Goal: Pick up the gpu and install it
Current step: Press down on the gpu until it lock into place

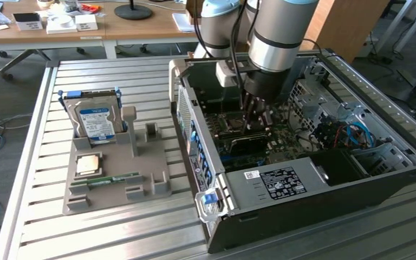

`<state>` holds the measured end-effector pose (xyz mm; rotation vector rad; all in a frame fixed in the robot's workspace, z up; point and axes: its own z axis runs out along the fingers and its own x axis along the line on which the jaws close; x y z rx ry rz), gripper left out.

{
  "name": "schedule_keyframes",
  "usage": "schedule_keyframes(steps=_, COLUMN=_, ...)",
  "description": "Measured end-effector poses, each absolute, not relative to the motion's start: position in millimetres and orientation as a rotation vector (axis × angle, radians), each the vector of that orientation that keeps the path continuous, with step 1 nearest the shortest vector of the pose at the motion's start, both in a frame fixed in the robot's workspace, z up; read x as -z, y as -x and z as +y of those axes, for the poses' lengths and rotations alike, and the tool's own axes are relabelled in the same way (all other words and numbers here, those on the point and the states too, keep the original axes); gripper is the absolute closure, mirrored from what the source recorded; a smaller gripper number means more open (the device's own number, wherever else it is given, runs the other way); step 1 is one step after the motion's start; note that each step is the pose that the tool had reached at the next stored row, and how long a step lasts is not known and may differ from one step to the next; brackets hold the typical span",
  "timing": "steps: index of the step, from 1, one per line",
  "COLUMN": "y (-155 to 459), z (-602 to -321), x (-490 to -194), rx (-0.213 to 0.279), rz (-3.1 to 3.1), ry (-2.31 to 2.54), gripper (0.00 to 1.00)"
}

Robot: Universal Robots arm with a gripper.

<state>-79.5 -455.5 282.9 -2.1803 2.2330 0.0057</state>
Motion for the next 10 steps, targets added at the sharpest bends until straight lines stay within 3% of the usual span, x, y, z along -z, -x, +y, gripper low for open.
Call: schedule_keyframes(steps=10, y=79.6, z=-455.1, x=-277.1, rx=-0.006, rz=2.233, ry=2.180, gripper=0.89)
